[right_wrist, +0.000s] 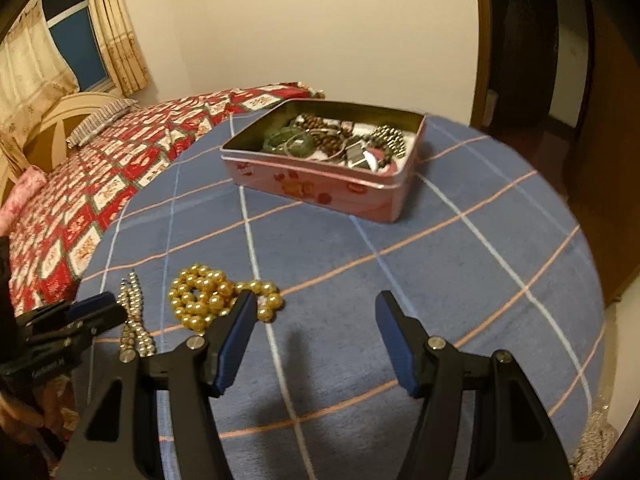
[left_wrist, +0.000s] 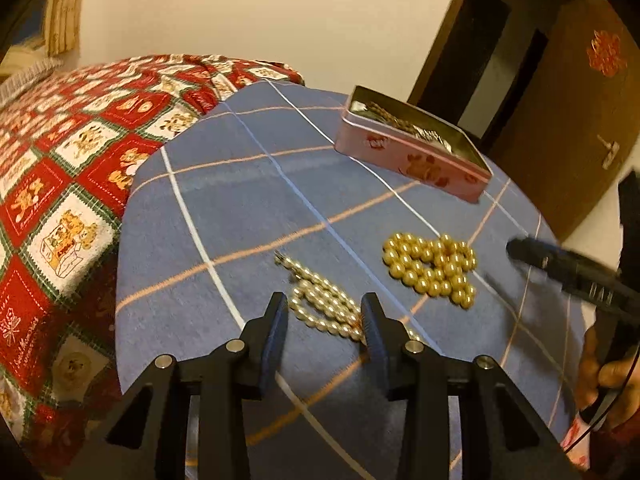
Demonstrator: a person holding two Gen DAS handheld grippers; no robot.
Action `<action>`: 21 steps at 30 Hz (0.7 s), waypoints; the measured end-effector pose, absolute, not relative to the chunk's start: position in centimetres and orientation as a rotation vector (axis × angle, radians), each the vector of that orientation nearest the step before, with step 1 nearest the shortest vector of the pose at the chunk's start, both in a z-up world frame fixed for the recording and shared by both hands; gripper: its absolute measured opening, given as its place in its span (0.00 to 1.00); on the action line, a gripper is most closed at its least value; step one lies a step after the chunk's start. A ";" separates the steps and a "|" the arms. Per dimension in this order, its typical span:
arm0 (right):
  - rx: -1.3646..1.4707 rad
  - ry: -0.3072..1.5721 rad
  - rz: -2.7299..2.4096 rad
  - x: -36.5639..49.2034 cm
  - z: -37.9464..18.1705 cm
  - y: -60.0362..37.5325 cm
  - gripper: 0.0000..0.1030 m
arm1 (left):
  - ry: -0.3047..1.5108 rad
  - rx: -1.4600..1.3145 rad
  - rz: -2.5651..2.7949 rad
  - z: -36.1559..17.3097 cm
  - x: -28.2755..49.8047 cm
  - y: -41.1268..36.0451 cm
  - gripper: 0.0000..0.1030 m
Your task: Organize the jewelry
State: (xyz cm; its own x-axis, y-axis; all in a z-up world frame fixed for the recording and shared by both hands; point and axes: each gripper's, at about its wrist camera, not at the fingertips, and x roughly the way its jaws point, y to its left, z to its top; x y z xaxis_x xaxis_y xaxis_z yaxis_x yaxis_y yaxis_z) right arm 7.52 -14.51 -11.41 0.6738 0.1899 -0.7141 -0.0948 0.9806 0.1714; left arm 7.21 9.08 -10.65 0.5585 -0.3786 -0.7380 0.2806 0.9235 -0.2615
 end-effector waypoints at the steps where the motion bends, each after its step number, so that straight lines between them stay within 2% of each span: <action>1: 0.109 0.817 0.186 7.5 -11.4 -13.9 0.62 | 0.900 -0.136 -0.391 -10.5 7.3 9.5 0.38; 5: 0.053 0.821 0.266 8.2 -11.6 -10.9 0.62 | 0.905 -0.177 -0.388 -9.7 7.5 10.6 0.38; 9: -0.007 0.877 0.318 10.0 -13.2 -8.2 0.62 | 0.916 -0.173 -0.396 -9.6 7.3 10.7 0.43; 10: -0.026 0.895 0.312 10.3 -13.6 -7.9 0.54 | 0.918 -0.165 -0.403 -9.6 7.2 10.6 0.44; 11: -0.001 0.895 0.332 10.4 -13.4 -8.1 0.51 | 0.921 -0.149 -0.413 -9.7 7.1 10.2 0.44; 12: -0.001 0.905 0.327 10.5 -13.3 -8.3 0.34 | 0.922 -0.138 -0.421 -9.6 7.0 10.0 0.44; 15: 0.003 0.887 0.286 9.9 -12.4 -9.9 0.16 | 0.926 -0.112 -0.462 -9.7 6.8 9.0 0.44; 16: 0.009 0.882 0.277 9.8 -12.2 -10.4 0.13 | 0.930 -0.106 -0.469 -9.8 6.8 8.8 0.44; 21: 0.050 0.849 0.219 8.9 -11.3 -13.1 0.13 | 0.983 -0.079 -0.510 -10.9 6.8 6.8 0.44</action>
